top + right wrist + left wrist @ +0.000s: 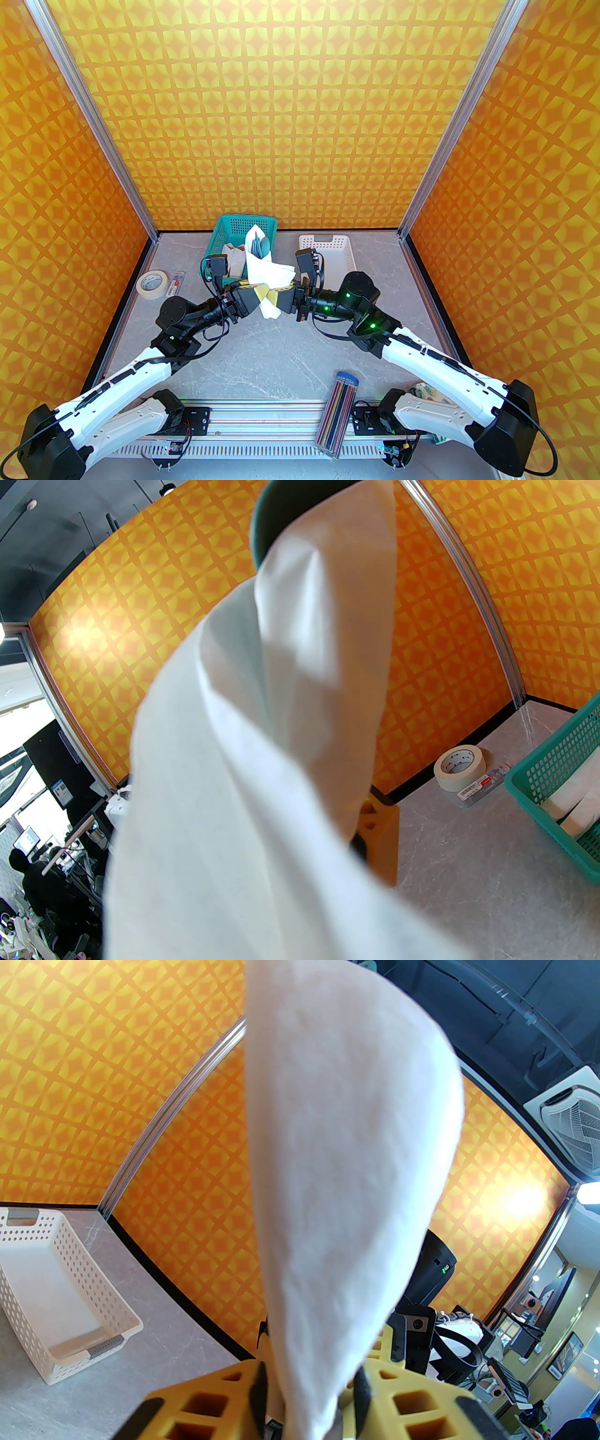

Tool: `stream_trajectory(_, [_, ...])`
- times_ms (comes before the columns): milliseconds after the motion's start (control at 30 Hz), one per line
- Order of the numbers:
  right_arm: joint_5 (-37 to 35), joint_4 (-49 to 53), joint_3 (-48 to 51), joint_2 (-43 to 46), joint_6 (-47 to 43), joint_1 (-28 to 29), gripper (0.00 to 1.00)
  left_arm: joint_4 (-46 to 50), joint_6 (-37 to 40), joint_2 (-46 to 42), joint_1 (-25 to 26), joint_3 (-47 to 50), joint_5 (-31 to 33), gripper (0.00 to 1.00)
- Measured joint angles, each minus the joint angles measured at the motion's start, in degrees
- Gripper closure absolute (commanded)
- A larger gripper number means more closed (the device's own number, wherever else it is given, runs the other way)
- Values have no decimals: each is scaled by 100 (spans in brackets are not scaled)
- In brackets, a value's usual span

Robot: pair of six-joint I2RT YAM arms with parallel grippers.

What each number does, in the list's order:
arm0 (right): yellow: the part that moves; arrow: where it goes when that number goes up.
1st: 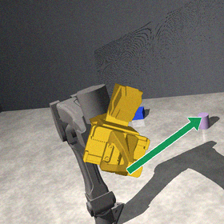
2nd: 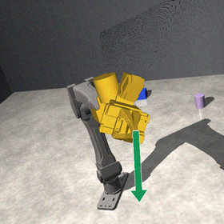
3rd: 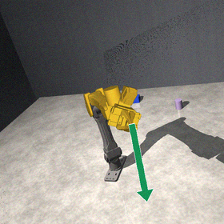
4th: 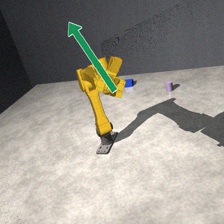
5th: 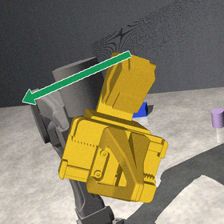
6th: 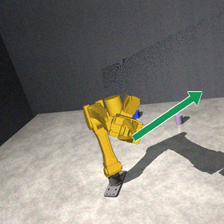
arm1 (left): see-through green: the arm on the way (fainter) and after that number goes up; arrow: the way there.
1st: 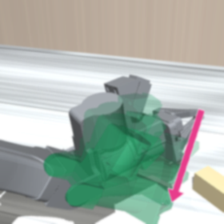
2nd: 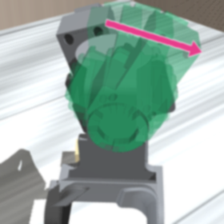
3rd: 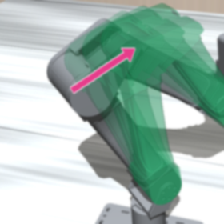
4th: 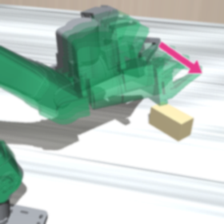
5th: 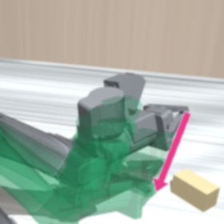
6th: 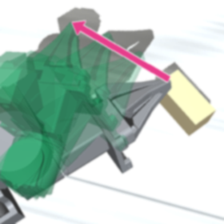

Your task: Place the utensils on the paper napkin and roll it up

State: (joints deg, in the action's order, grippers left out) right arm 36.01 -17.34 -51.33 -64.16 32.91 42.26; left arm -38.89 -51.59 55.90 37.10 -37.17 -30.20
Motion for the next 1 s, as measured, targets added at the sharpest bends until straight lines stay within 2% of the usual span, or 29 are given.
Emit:
stream_trajectory(300, [-2, 210, 2, 46, -109, 4, 98, 39, 11, 4, 0, 0, -4, 80])
stream_trajectory(500, [-9, 254, 2, 57, -107, 4, 92, 74, 87, 4, -2, -2, -7, 94])
stream_trajectory(567, [-26, 286, 2, 83, -109, 4, 85, 72, 109, 4, 0, -2, -17, 100])
stream_trajectory(800, [-315, 863, 52, 525, -387, -13, 52, 129, 116, 4, 20, -2, -39, 100])
stream_trajectory(1000, [-363, 1290, 203, 1401, -540, -651, 23, 179, 133, 4, 20, -44, -39, 100])
